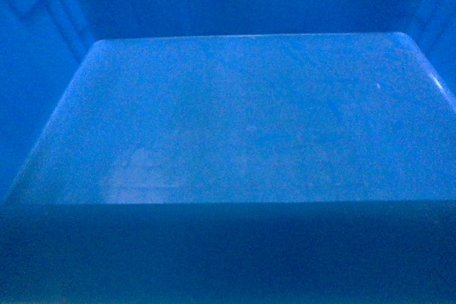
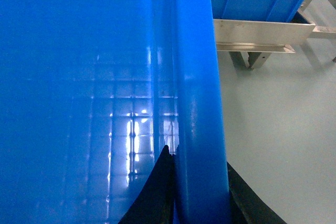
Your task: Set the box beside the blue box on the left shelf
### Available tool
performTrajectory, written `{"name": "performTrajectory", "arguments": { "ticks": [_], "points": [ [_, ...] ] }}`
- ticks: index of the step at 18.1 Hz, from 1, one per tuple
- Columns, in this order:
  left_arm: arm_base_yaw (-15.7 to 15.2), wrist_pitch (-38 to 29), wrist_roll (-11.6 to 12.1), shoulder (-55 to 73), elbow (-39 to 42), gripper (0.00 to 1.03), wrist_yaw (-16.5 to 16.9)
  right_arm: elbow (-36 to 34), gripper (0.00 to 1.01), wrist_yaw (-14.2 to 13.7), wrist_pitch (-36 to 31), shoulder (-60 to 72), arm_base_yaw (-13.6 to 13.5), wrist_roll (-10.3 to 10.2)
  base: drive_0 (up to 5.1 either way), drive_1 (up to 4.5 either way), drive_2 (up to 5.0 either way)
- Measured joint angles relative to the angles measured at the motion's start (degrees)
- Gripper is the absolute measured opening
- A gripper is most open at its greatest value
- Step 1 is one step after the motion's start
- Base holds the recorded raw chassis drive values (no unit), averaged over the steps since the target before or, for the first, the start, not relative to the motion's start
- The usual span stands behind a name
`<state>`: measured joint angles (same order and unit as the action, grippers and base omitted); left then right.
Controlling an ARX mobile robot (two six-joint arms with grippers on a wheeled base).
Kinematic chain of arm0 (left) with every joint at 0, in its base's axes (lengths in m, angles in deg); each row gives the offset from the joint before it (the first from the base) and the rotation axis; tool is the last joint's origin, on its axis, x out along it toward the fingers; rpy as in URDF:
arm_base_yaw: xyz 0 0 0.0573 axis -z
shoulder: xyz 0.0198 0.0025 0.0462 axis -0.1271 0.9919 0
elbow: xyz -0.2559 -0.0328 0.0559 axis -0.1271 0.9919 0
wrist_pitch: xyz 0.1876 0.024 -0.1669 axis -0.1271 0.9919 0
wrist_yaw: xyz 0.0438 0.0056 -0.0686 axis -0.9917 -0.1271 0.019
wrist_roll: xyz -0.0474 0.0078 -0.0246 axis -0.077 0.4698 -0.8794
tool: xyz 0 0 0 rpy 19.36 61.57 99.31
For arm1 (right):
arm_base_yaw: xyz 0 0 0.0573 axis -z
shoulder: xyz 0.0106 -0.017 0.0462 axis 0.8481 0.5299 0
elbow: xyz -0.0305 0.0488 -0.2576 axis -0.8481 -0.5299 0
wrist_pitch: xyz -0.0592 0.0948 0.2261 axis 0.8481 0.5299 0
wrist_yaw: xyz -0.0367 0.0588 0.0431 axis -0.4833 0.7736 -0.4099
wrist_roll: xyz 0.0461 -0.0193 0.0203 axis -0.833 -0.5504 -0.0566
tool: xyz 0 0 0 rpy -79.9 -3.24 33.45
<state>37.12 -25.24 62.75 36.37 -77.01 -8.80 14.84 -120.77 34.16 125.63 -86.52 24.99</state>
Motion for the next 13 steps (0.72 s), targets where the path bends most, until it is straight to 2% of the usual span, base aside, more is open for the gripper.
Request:
{"name": "performTrajectory", "arguments": {
  "ticks": [13],
  "points": [
    [0.0, -0.1, -0.1, -0.2, 0.0, 0.30, 0.0, 0.0, 0.12, -0.1, 0.0, -0.3, 0.0, 0.0, 0.0, 0.00, 0.0]
  ]
}}
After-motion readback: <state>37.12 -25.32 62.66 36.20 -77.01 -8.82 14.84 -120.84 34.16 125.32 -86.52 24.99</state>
